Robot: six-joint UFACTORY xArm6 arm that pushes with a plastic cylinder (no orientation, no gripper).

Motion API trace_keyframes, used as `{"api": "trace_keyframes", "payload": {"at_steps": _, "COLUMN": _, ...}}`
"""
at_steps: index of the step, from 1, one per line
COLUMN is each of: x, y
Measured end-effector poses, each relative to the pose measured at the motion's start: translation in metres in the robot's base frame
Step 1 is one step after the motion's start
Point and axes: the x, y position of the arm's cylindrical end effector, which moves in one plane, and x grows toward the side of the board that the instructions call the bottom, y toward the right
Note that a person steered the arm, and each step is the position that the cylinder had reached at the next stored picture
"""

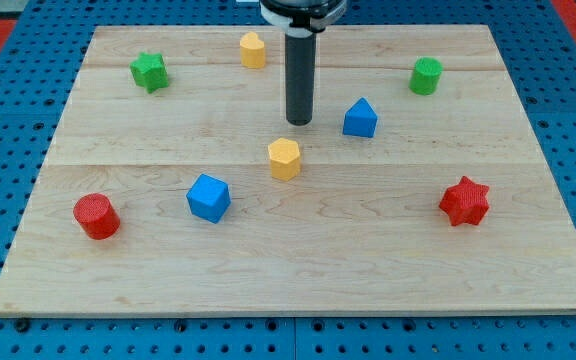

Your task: Point your arm at the blue triangle

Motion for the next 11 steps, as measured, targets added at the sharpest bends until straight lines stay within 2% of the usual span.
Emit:
{"api": "trace_keyframes", "payload": {"at_steps": 1, "x": 0.012, "y": 0.000}}
{"api": "trace_keyframes", "payload": {"at_steps": 2, "x": 0.044, "y": 0.000}}
{"api": "trace_keyframes", "payload": {"at_steps": 3, "x": 0.044, "y": 0.002}}
{"api": "trace_keyframes", "payload": {"at_steps": 4, "x": 0.044, "y": 0.042}}
{"api": "trace_keyframes", "payload": {"at_steps": 11, "x": 0.044, "y": 0.089}}
